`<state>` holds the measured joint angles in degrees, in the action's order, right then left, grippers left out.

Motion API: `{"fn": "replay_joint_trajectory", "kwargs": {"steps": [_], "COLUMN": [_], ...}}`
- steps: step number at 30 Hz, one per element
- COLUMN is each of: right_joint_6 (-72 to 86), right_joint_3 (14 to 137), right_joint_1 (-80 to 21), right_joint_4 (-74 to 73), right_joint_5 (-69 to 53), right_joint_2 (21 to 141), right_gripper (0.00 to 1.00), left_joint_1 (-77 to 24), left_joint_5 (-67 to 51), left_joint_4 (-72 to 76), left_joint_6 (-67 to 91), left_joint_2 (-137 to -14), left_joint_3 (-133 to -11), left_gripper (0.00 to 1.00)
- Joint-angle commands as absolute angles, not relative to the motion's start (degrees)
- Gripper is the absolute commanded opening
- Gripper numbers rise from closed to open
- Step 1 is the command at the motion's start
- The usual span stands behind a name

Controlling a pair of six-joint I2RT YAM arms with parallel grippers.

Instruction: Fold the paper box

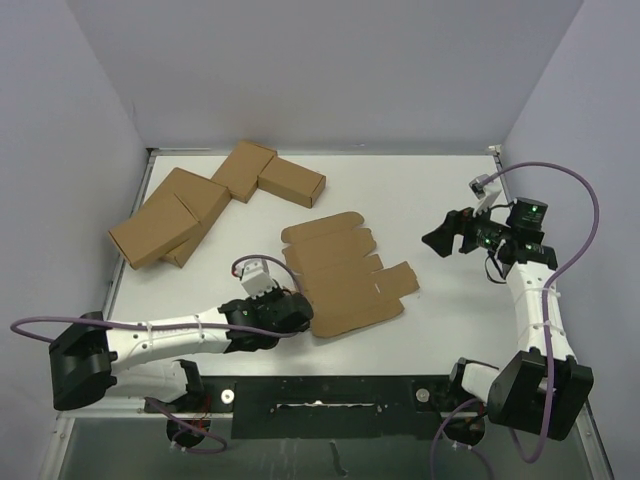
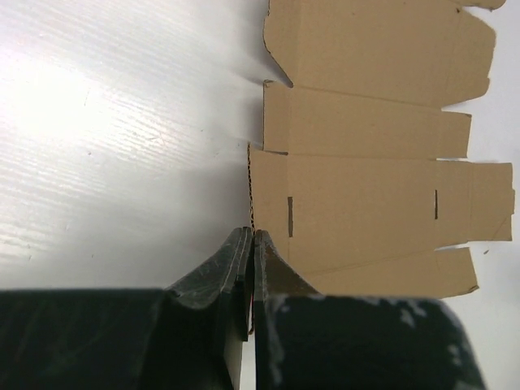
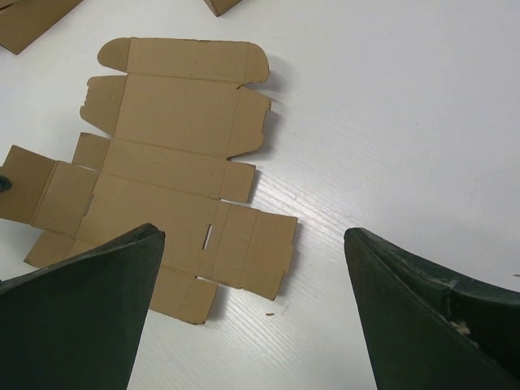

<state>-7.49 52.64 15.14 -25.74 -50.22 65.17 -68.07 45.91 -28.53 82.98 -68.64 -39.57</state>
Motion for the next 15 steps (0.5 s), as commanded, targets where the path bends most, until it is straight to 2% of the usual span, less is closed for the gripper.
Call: {"fn": "replay_joint_trajectory", "kwargs": {"steps": [1, 2, 3, 6, 10, 13, 15], "right_joint_6": [-8.32, -8.41, -8.56, -9.02, -9.45, -9.67, -9.68], "right_joint_3": [52.95, 53.06, 53.15, 53.35, 53.59, 53.62, 53.67], "right_joint_1": [14.41, 14.22, 14.11, 13.91, 13.92, 14.04, 14.05], "right_joint_4": [-23.5, -23.59, -23.66, -23.99, -24.33, -24.48, -24.52], "right_joint_5": [-51.51, -51.31, -51.16, -50.73, -50.29, -50.06, -50.09], "right_joint_2": [66.01, 66.22, 66.45, 67.0, 67.16, 66.93, 66.76], "right_gripper": [0.98, 0.98, 0.98, 0.98, 0.98, 0.98, 0.98], "left_joint_1": [-69.07, -69.08, -69.04, -69.08, -69.08, -69.08, -68.72], "left_joint_5": [47.07, 46.22, 45.25, 39.02, 29.46, 26.99, 25.71], "left_joint_4": [-35.95, -33.72, -30.69, -17.84, -2.86, 0.62, 1.73], "left_joint_6": [90.88, 88.54, 85.83, 74.68, 60.18, 48.64, 40.62], "left_joint_2": [-70.99, -71.2, -71.34, -71.54, -71.24, -68.28, -64.67], "left_joint_3": [-43.67, -43.83, -43.9, -41.82, -37.87, -36.27, -35.29], "left_gripper": [0.0, 0.0, 0.05, 0.3, 0.55, 0.7, 0.84]}}
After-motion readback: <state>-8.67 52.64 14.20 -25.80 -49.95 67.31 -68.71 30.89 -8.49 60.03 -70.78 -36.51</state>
